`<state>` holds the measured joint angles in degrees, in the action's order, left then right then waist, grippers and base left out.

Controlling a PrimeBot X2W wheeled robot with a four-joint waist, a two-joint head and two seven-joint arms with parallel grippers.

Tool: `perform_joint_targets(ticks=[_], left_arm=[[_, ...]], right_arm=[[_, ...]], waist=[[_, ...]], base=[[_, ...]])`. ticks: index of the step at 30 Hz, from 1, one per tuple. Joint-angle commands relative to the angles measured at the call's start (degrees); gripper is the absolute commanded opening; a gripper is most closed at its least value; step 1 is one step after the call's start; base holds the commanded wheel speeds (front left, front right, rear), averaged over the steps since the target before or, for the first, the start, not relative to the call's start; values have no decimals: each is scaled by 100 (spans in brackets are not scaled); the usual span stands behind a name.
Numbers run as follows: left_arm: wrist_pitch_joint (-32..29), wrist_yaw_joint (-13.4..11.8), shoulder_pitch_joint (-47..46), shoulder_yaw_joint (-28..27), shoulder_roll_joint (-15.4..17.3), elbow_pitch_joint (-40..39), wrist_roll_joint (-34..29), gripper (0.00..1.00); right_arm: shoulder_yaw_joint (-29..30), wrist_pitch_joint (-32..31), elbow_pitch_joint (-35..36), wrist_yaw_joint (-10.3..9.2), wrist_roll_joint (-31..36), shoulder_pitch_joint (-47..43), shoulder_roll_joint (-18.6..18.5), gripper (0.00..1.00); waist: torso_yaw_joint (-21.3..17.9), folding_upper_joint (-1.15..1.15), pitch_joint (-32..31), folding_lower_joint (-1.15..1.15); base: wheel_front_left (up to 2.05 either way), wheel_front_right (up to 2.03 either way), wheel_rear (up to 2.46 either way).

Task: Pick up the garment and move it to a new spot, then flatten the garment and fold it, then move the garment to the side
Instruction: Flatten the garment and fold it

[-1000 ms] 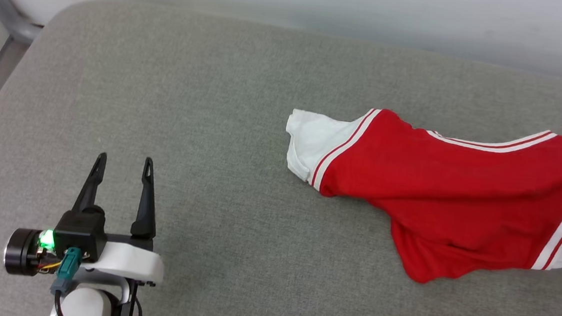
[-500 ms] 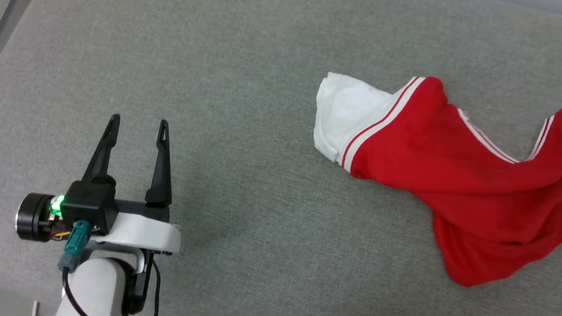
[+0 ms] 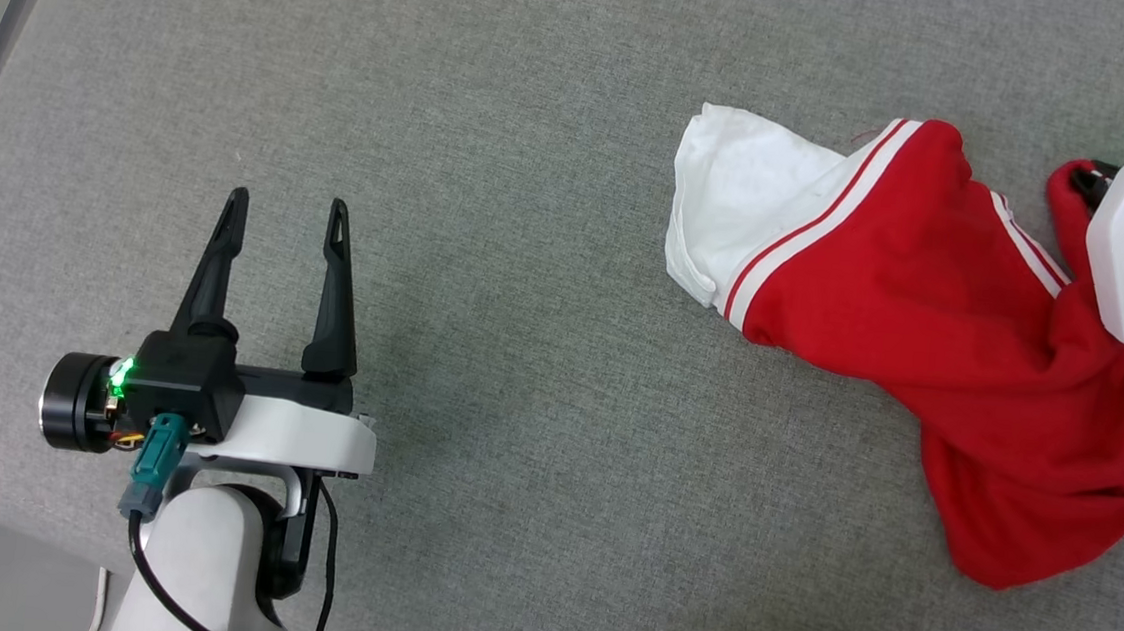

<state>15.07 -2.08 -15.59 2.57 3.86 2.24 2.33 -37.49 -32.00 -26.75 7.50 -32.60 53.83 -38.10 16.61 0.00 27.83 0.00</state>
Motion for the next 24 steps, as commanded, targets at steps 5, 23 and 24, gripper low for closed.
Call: perform_joint_targets(ticks=[5, 23, 24], left_arm=[[15, -31, -47, -33, -21, 28, -36, 100], [15, 39, 338, -140, 38, -24, -133, 100], [15, 44, 338, -135, 36, -29, -134, 100]], right_arm=[[-559, 219, -419, 6, -375, 123, 31, 0], [14, 713, 635, -4, -1439, 322, -1412, 100], [73, 563, 690, -4, -1517, 316, -1492, 100]], waist=[[-39, 0, -58, 0], [-432, 0, -656, 0], [-438, 0, -653, 0]], base=[[0, 0, 0], [0, 0, 0], [0, 0, 0]])
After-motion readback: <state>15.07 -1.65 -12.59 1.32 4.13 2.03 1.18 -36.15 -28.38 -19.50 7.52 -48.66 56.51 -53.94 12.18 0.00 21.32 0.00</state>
